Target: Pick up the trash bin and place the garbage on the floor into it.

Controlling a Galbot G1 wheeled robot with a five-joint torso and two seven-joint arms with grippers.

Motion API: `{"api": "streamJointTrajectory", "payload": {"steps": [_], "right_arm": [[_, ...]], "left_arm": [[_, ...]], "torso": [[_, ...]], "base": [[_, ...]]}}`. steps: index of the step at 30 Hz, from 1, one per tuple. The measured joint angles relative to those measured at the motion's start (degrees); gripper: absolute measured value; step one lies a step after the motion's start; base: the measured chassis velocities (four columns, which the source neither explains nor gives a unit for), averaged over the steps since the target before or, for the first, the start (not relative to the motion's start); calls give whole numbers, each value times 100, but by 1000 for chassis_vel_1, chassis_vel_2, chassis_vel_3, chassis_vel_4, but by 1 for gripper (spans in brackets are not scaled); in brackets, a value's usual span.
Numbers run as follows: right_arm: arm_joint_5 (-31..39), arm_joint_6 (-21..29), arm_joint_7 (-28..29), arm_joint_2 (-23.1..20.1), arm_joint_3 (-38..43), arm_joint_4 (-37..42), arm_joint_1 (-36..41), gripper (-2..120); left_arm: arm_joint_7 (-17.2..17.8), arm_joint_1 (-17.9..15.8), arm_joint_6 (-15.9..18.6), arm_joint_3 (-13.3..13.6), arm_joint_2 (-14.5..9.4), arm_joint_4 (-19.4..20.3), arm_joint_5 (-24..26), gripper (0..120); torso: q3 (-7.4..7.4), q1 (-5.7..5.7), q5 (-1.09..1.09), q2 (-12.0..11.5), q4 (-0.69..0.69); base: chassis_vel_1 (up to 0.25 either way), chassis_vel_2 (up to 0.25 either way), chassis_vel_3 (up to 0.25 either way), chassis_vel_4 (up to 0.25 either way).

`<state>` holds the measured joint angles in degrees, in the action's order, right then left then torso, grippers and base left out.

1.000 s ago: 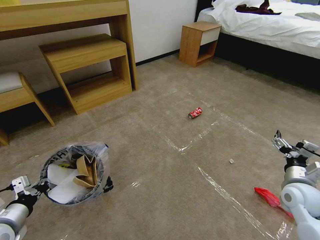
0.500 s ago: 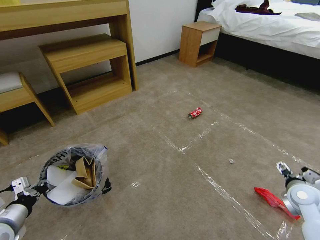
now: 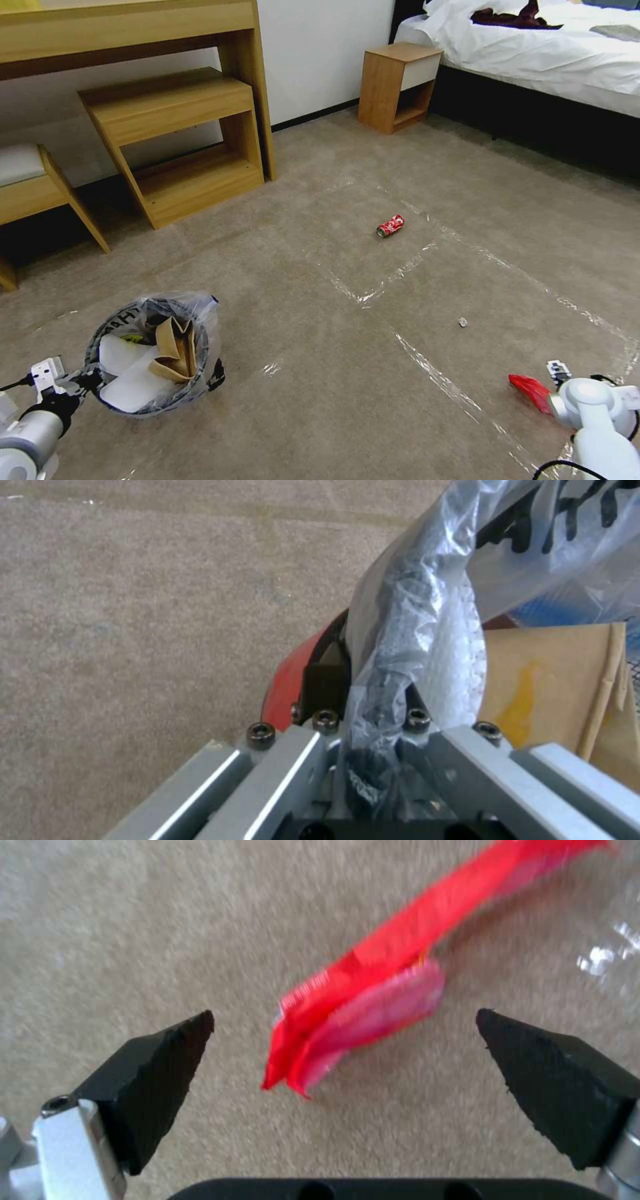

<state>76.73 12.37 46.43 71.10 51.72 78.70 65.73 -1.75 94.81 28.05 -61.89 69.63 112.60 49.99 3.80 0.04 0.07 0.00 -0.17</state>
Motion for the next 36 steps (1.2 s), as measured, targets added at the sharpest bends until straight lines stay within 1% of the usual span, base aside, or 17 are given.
{"api": "streamJointTrajectory", "payload": {"steps": [5,8,13,16,22,24,25,26,29,30,34,36], "right_arm": [[-74,-47,-109,85,-49,-264,-160,100],[-143,-77,-203,131,-117,-548,-375,99],[-254,-122,-318,141,-189,-771,-507,98],[-339,-161,-449,121,-229,-1037,-692,92],[-405,-176,-543,66,-254,-1291,-844,88],[-437,-183,-584,57,-257,-1407,-889,77],[-448,-186,-602,54,-252,-1466,-912,74],[-448,-186,-602,54,-252,-1466,-912,74],[-507,-201,-706,43,-242,-1653,-964,59],[-507,-201,-706,43,-242,-1653,-964,59],[-614,-231,-825,43,-245,-1866,-1040,45],[-657,-247,-867,44,-262,-1927,-1059,44]], "left_arm": [[-18,52,-29,-7,24,23,-8,1],[-27,94,-49,-30,31,40,-11,1],[-29,119,-54,-44,30,66,-1,1],[-37,158,-66,-68,24,78,13,1],[-55,180,-106,-82,24,60,15,1],[-58,184,-114,-92,24,60,29,1],[-58,189,-116,-98,18,62,38,1],[-58,189,-116,-98,18,62,38,1],[-58,211,-132,-114,-5,72,65,1],[-58,211,-132,-114,-5,72,65,1],[-67,251,-158,-118,-3,108,98,1],[-69,263,-163,-119,3,130,107,1]], "torso": [[0,0,0,0,-1],[0,0,0,0,1],[0,0,0,0,0],[0,0,0,0,0],[0,0,-1,0,0],[0,0,0,0,-1],[0,0,0,0,-1],[0,0,0,0,-1],[0,0,0,0,-1],[0,0,0,0,-1],[0,0,0,0,0],[0,0,0,0,0]], "base": [[0,0,0,0],[0,0,0,0],[0,0,0,0],[0,0,0,0],[0,0,0,0],[0,0,0,0],[0,0,0,0],[0,0,0,0],[0,0,0,0],[0,0,0,0],[0,0,0,0],[0,0,0,0]]}}
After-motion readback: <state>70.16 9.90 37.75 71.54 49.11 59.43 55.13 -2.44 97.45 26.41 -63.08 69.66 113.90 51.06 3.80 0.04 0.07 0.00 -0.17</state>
